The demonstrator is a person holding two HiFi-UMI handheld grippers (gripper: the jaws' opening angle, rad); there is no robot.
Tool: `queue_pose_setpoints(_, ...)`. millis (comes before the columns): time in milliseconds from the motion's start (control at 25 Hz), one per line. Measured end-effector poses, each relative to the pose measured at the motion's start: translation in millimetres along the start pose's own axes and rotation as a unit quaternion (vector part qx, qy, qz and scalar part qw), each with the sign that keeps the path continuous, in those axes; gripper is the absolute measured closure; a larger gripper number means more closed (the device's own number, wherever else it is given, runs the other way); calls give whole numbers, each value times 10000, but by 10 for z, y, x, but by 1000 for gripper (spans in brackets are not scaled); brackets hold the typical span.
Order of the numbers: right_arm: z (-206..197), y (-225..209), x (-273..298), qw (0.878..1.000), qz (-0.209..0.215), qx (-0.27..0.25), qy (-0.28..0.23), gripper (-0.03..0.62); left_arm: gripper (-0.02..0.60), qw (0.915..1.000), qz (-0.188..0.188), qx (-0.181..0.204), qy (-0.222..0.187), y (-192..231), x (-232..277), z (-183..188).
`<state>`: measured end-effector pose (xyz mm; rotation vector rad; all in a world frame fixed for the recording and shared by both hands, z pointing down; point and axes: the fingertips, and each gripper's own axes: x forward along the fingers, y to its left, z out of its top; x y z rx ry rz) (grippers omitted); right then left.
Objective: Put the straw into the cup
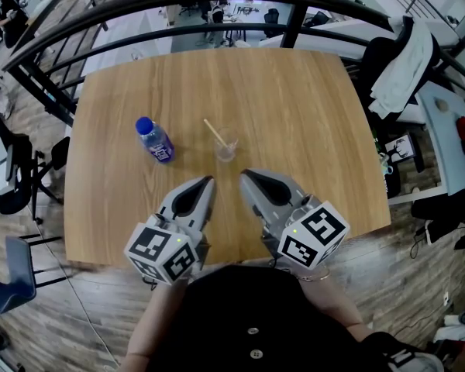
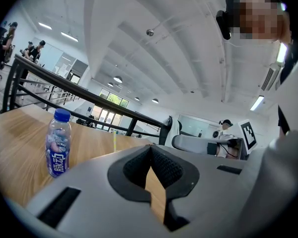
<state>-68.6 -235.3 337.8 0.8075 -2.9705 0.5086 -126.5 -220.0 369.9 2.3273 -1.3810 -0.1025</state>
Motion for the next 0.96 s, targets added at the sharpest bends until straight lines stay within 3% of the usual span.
queue_pose_setpoints(960, -123, -8, 28, 9998, 1, 109, 178, 597, 563, 9998, -127, -137, 84, -47, 49, -70)
